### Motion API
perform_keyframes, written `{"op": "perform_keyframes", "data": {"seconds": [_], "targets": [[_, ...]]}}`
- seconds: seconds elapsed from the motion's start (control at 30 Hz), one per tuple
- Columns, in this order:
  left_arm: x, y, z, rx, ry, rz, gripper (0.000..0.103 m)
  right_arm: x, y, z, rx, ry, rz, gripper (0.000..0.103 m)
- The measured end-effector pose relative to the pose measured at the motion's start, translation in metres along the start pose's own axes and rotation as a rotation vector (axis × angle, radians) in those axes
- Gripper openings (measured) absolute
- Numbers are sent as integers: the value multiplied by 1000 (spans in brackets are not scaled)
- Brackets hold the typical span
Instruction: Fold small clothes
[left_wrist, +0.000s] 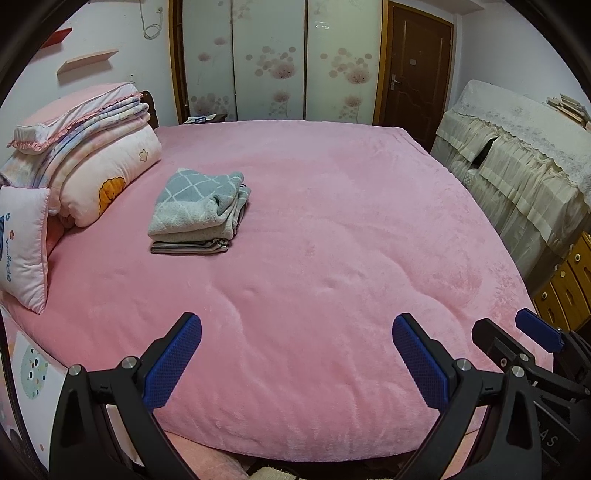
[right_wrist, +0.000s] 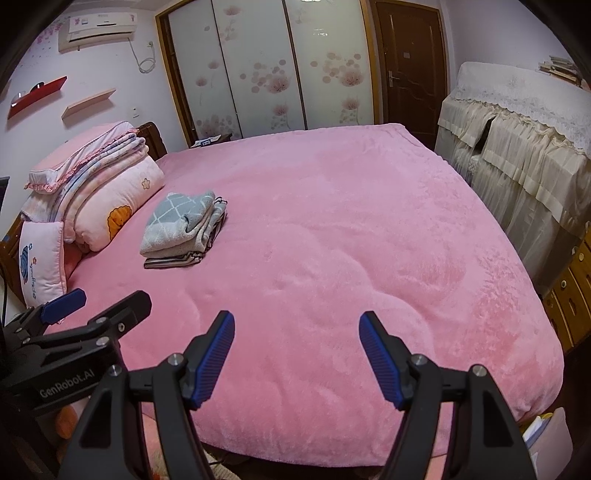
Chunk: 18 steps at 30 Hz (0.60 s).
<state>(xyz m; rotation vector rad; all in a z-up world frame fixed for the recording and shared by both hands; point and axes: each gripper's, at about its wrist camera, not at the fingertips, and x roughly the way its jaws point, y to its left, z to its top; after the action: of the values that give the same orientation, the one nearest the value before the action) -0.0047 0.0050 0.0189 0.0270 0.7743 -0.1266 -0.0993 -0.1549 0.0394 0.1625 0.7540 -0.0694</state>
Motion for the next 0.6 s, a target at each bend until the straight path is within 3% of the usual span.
{"op": "perform_keyframes", "data": {"seconds": [0.6], "targets": [[7,2,-1,-9,15,-6,103,0,-3,1,3,2,5,71]]}}
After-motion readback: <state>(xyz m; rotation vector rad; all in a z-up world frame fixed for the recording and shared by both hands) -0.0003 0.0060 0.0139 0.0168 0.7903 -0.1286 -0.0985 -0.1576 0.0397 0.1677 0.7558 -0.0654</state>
